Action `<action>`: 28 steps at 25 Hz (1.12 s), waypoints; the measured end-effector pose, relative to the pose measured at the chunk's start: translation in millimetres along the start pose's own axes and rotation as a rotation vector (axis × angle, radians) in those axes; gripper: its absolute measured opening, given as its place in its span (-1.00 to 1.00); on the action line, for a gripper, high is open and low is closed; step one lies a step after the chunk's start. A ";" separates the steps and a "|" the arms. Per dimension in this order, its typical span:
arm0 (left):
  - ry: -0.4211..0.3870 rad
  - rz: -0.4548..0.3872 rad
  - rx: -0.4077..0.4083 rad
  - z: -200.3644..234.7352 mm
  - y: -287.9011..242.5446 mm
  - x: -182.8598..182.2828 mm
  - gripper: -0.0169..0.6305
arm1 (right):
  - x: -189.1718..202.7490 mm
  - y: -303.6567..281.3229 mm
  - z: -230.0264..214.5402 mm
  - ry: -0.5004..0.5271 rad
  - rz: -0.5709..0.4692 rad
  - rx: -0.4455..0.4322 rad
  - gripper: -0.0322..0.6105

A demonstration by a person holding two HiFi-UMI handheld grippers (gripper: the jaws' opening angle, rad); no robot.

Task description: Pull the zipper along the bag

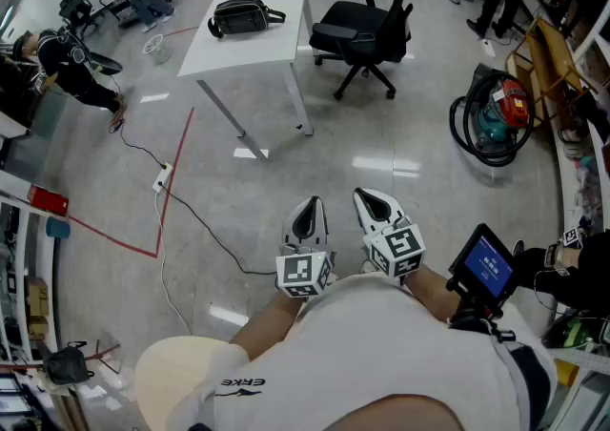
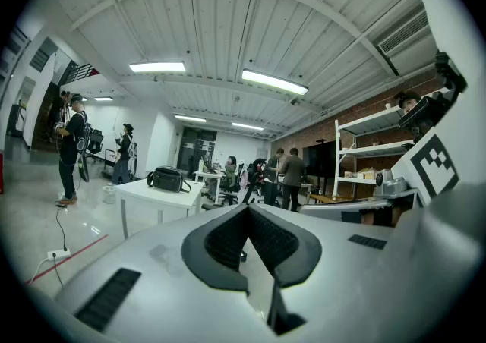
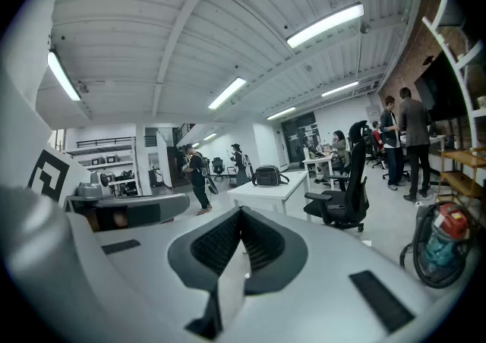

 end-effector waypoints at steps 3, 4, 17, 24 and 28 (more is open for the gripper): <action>-0.002 0.002 0.002 -1.6 -1.4 0.2 -0.94 | 1.2 0.5 -2.2 -0.003 -0.001 0.003 -0.89; -0.003 0.002 0.003 -1.7 -1.9 0.3 -0.94 | 1.3 0.4 -2.8 -0.003 -0.001 0.005 -0.89; -0.005 0.019 -0.002 -12.9 -16.6 1.9 -0.94 | 2.4 7.1 -22.2 -0.029 -0.020 0.011 -0.89; -0.011 0.015 -0.011 -24.4 -30.3 -1.1 -0.94 | 2.6 10.0 -41.4 -0.027 -0.027 0.013 -0.89; -0.012 0.008 -0.019 -38.3 -42.3 -7.5 -0.94 | 0.6 14.9 -59.4 -0.024 -0.028 0.010 -0.89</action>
Point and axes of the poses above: the fingertips, and each gripper's own axes: y backward along the fingers, z to its left, x out of its underside, the point moved 2 cm from there along y, backward along the fingers, and after that the axes turned 14 degrees about z, right-handed, at the moved point
